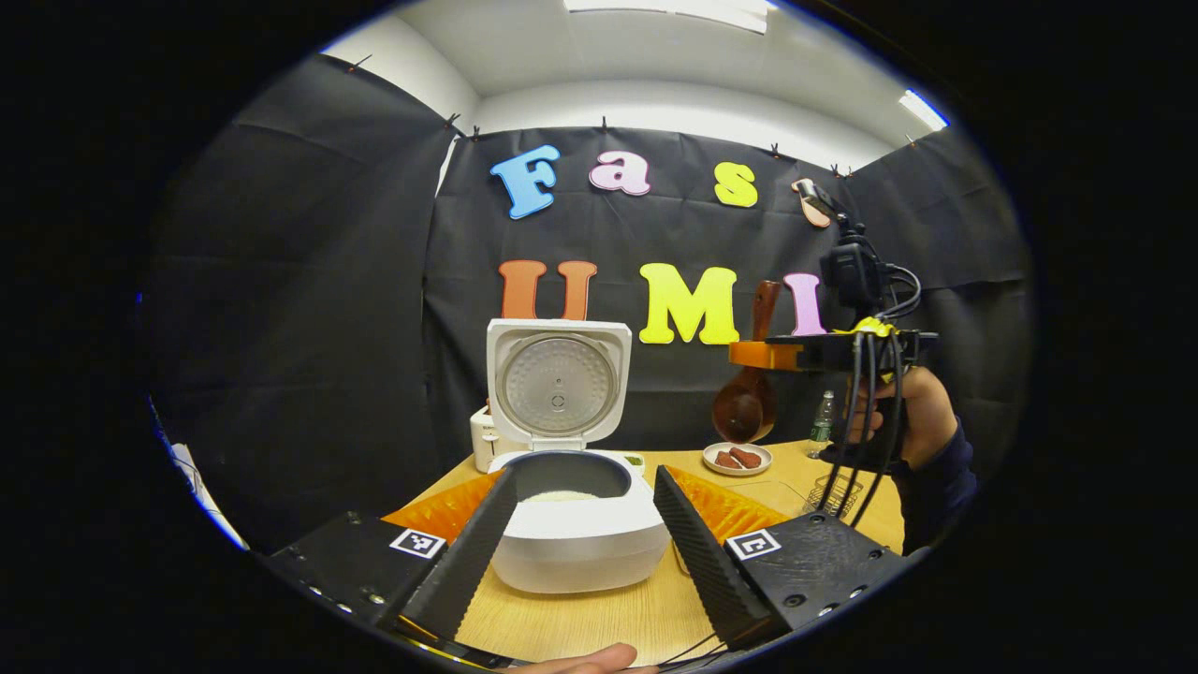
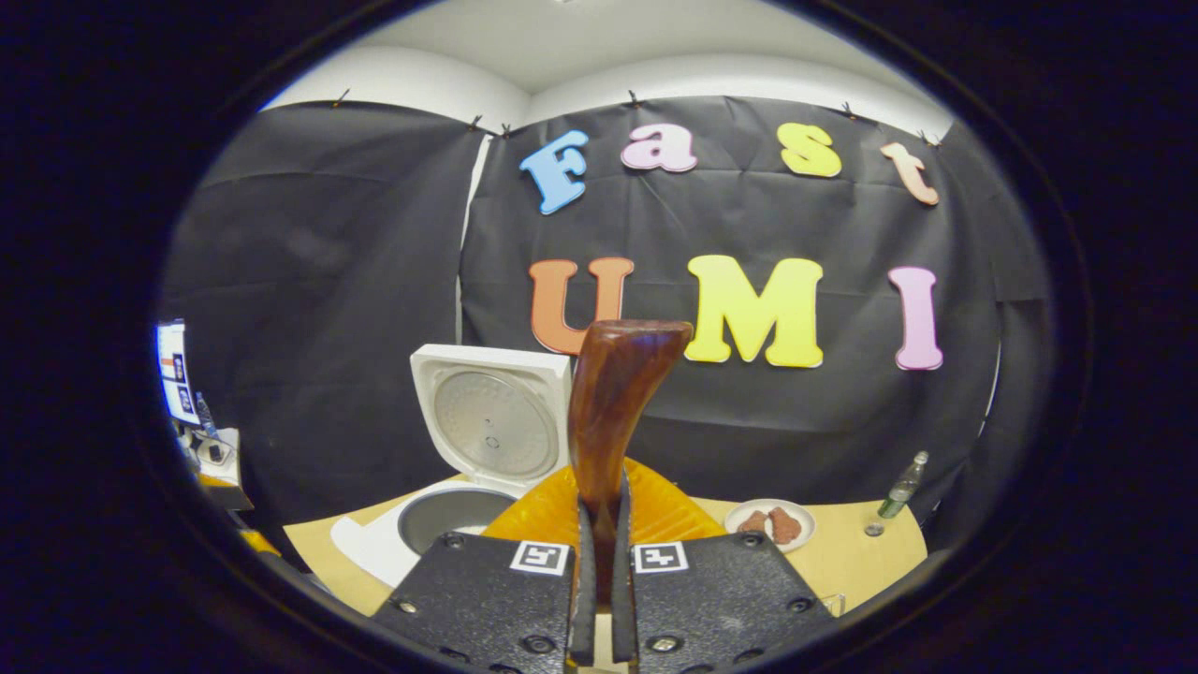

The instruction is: Close the left gripper, press the button to open the rice cooker; take a wooden spoon from the chopstick holder with the right hand, scoop a spoonful of rice and pour it into the rice cooker, then put the wooden spoon back into the chopstick holder.

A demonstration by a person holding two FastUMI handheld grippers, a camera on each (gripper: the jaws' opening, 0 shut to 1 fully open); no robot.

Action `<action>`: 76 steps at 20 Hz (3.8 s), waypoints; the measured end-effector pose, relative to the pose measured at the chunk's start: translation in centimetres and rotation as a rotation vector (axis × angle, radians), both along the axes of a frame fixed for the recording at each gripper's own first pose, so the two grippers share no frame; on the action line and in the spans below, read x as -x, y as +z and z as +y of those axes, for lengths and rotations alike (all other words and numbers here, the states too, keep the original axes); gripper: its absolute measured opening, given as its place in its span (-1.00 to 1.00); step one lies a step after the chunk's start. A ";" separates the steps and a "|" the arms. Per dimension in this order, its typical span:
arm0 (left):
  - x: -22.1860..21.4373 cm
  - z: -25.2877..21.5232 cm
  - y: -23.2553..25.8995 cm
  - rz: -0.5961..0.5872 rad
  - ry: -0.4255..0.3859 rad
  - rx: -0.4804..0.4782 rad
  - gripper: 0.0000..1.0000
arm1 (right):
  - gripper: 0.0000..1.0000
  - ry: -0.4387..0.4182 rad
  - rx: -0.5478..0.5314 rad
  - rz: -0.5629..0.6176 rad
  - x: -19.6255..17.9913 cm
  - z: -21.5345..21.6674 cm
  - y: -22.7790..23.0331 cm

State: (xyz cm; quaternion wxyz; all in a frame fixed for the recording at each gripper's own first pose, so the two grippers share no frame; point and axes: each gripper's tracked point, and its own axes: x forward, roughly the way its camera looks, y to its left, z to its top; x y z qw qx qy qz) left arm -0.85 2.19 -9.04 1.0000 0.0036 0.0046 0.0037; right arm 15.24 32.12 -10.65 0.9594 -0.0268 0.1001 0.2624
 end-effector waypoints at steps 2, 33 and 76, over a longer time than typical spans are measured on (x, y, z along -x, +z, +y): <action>-0.4 -0.3 0.0 -0.008 -0.010 -0.005 0.88 | -0.75 -0.026 -0.005 0.008 0.1 -2.4 -0.1; -5.4 -2.6 1.9 -0.048 -0.039 0.022 0.87 | -0.02 -0.508 -0.012 0.176 -5.5 -29.8 -13.9; -37.8 7.7 10.2 0.094 0.130 -0.022 0.87 | 0.77 -0.515 0.106 -0.095 12.6 -33.8 -2.0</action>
